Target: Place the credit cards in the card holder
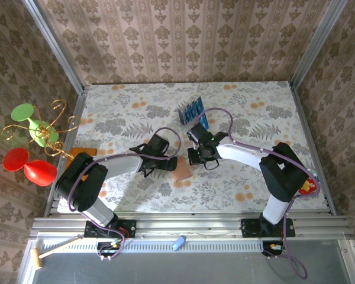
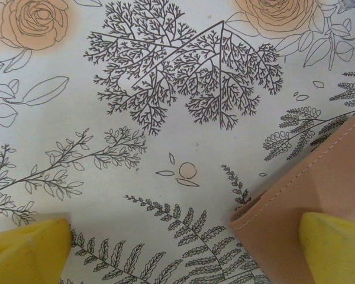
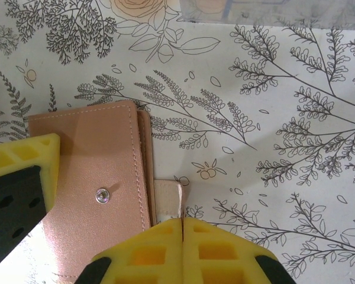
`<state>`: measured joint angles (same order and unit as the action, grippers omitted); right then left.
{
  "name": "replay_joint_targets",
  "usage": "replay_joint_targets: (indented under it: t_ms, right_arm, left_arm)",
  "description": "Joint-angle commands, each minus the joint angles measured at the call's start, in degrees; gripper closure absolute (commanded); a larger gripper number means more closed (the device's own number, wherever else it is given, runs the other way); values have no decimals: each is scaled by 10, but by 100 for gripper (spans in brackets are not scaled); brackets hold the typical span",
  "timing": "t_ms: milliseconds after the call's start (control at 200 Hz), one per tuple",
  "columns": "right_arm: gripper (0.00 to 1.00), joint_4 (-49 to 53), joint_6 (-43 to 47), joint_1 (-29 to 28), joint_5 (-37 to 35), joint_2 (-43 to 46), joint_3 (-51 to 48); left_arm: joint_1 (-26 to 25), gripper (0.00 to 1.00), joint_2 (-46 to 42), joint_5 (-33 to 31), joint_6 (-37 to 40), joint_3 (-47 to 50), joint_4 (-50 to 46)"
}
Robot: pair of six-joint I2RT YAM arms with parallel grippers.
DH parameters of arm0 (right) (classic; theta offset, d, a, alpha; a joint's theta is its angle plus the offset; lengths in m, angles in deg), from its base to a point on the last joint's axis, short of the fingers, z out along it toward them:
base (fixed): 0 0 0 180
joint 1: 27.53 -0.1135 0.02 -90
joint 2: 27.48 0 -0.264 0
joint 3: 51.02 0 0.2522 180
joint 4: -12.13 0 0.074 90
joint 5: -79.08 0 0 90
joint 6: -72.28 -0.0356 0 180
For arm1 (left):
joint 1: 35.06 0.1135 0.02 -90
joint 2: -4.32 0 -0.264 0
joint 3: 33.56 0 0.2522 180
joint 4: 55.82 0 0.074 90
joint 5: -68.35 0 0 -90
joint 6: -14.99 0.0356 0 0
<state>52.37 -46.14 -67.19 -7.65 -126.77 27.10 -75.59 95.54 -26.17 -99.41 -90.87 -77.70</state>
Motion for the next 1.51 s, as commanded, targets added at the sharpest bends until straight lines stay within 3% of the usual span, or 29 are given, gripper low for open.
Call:
replay_joint_targets:
  t_ms: [0, 295, 465, 975, 1500]
  right_arm:
    - [100, -5, -3, -2, 12, -5, 4]
    - [100, -87, -62, -2, 102, 1, -13]
    - [100, -114, -79, -6, 117, -25, -15]
    - [100, -136, -90, -20, 122, -70, -19]
    - [100, -93, -66, -13, 71, -23, -26]
  left_arm:
    - [-2, 0, 19, -2, -9, 22, -23]
    - [-2, 0, 17, -1, -8, 21, -23]
    - [-2, 0, 16, -1, -7, 21, -26]
    - [-2, 0, 15, -2, -7, 22, -27]
    - [-2, 0, 17, 0, -7, 22, -26]
